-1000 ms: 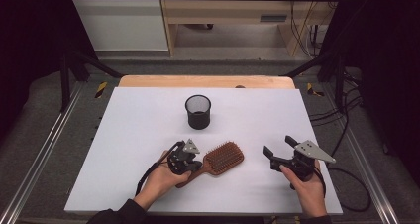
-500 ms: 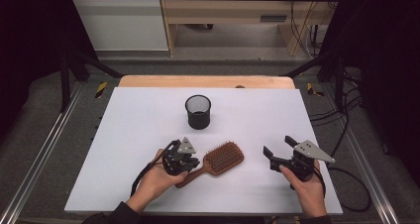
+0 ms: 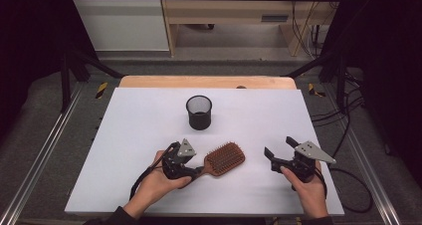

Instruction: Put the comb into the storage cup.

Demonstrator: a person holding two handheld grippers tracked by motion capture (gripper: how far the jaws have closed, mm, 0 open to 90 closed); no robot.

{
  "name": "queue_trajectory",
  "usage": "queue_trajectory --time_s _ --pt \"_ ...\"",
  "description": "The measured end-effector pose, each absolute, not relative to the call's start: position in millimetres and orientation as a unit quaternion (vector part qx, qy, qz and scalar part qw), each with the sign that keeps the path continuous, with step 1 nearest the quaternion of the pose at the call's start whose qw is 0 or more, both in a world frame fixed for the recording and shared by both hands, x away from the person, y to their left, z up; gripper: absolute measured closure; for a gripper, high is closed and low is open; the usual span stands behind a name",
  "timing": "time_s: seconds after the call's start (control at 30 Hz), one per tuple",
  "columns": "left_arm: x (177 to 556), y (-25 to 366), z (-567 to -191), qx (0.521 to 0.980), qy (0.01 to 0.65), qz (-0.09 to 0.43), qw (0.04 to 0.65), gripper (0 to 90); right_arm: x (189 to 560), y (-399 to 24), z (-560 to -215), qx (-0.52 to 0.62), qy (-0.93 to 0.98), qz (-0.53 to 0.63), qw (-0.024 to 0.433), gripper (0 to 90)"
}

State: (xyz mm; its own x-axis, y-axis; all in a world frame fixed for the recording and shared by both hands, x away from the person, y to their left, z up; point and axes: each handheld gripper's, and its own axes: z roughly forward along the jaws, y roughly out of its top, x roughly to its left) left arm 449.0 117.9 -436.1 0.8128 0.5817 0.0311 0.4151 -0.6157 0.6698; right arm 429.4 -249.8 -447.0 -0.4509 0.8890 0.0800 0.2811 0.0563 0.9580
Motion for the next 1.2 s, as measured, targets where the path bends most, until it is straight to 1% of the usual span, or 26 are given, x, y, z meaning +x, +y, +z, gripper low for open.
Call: queue_trajectory --time_s 0.03,0.07,0.1,0.17,0.27,0.4,0.8,1.2 --pt "448 117 -436 0.89 0.282 0.124 0.338 32.1 429 -250 -447 0.438 0.668 0.529 0.287 8.8" --pt "448 117 -436 0.889 0.285 0.123 0.335 28.2 429 -250 -447 0.438 0.668 0.529 0.287 8.7" --pt "447 115 -436 0.888 0.29 0.126 0.333 28.2 429 -250 -447 0.438 0.668 0.529 0.287 8.7" --pt "446 114 -436 0.887 0.295 0.123 0.333 20.5 429 -249 -447 0.439 0.667 0.529 0.287 8.7" --pt "446 113 -437 0.887 0.297 0.119 0.332 13.0 429 -249 -447 0.44 0.667 0.528 0.286 8.7" --pt "446 112 -439 0.889 0.293 0.11 0.334 6.9 429 -249 -447 0.44 0.668 0.528 0.286 8.7" --pt "444 105 -443 0.901 0.278 0.108 0.317 5.8 430 -249 -448 0.44 0.67 0.526 0.284 8.3" --pt "443 100 -445 0.905 0.269 0.108 0.312 5.8 430 -248 -448 0.439 0.67 0.526 0.285 8.3"
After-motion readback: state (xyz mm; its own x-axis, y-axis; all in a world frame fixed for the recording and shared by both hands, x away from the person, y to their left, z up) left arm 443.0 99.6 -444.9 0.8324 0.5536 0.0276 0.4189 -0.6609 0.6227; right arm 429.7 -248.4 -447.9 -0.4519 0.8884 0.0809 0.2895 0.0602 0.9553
